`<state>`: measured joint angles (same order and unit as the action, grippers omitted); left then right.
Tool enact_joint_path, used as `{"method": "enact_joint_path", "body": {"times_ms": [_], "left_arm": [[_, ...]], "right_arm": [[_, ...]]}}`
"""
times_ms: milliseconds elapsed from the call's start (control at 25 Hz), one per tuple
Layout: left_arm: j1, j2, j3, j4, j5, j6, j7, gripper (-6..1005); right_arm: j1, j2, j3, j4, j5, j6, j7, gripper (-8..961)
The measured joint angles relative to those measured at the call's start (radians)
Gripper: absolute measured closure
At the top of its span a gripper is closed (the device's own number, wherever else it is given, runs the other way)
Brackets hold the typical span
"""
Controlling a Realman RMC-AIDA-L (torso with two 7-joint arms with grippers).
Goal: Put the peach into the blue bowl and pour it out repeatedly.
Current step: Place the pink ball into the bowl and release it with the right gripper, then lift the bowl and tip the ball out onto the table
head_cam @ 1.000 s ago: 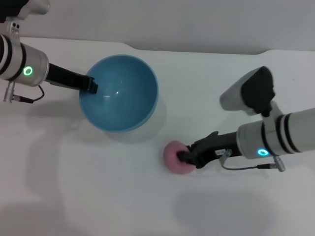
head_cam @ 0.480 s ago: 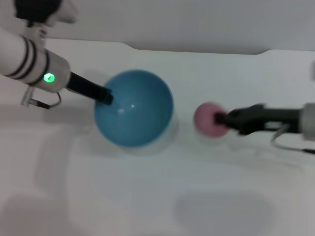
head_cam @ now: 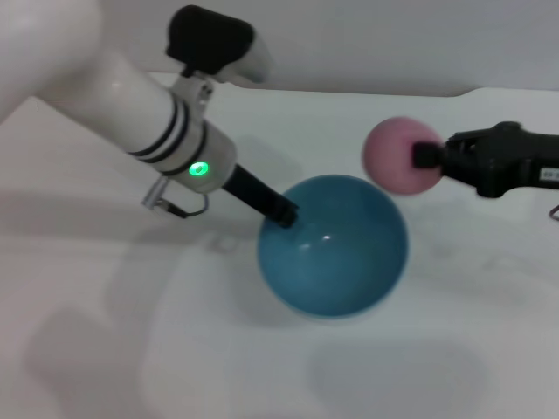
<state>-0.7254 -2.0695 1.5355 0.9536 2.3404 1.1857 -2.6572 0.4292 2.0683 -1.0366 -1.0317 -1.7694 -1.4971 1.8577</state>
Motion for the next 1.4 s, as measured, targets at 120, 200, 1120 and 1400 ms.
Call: {"method": "enact_joint_path", "body": {"times_ms": [120,200,1120,1400], "left_arm": [[-0.015,-0.001,0.058,-0.001,-0.007,-0.025,-0.037,999],[-0.02,-0.002,0.091,-0.001,-0.007,-0.037,-0.058,999],[-0.018,-0.001,0.091,0.009,-0.024,-0.054,-0.077,999],[0.087,0.003,0.128,0.077,-0.057,-0.27,-0.071,1000]], "right_arm": [[0.022,0.0,-0.067,-0.009,-0.015,-0.017,-0.005,858],[0.036,0.003,-0.117,-0.013,-0.051,-0.008,-0.005,849],[0.049,0.004,-0.153,-0.002,-0.122,0.072,0.081,574],[0.001,0.001,0.029,0.031,-0.123,0.092,0.146,491]]}}
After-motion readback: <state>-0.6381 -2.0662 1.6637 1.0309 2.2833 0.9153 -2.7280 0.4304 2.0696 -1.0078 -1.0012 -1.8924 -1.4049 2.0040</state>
